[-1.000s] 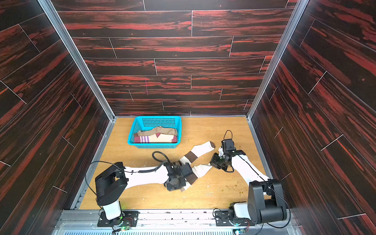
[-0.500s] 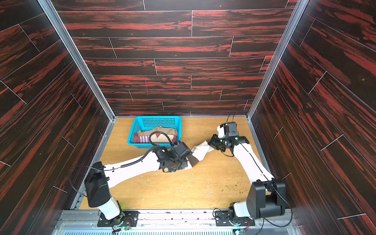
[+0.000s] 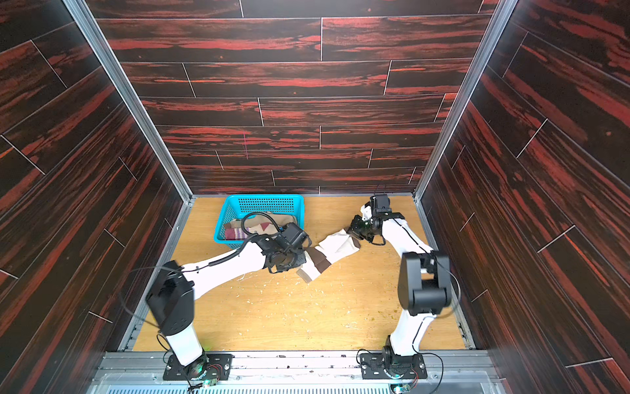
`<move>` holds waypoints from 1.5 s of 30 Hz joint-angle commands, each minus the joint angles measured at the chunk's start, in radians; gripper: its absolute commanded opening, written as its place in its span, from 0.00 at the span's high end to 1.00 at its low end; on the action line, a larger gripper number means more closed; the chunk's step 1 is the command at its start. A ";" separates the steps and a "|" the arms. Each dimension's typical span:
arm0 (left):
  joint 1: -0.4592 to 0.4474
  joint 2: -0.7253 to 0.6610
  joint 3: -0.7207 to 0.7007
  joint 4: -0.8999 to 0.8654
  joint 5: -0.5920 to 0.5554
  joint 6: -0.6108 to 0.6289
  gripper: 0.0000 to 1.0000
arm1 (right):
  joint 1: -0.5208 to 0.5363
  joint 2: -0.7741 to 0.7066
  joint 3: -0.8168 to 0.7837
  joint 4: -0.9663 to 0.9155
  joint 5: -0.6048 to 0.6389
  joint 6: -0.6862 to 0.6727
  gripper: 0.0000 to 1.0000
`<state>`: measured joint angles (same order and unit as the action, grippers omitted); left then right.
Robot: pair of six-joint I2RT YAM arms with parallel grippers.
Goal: Place the socks together as a pair
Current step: Place the sock in the sock.
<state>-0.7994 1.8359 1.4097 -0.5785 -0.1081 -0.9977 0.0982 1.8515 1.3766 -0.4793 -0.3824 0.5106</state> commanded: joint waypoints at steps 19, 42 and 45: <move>-0.005 0.037 -0.190 0.104 0.099 -0.015 1.00 | -0.093 0.152 -0.145 -0.010 0.146 -0.063 1.00; 0.025 -0.418 -0.554 -0.091 0.046 0.031 0.99 | 0.251 -0.331 -0.638 -0.021 0.102 0.377 0.90; 0.022 -0.492 -0.625 -0.045 0.079 -0.003 0.96 | 0.248 -0.346 -0.608 -0.090 0.149 0.323 0.70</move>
<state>-0.7780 1.4086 0.8322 -0.6144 -0.0425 -0.9668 0.3473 1.5257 0.7471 -0.4793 -0.2840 0.8322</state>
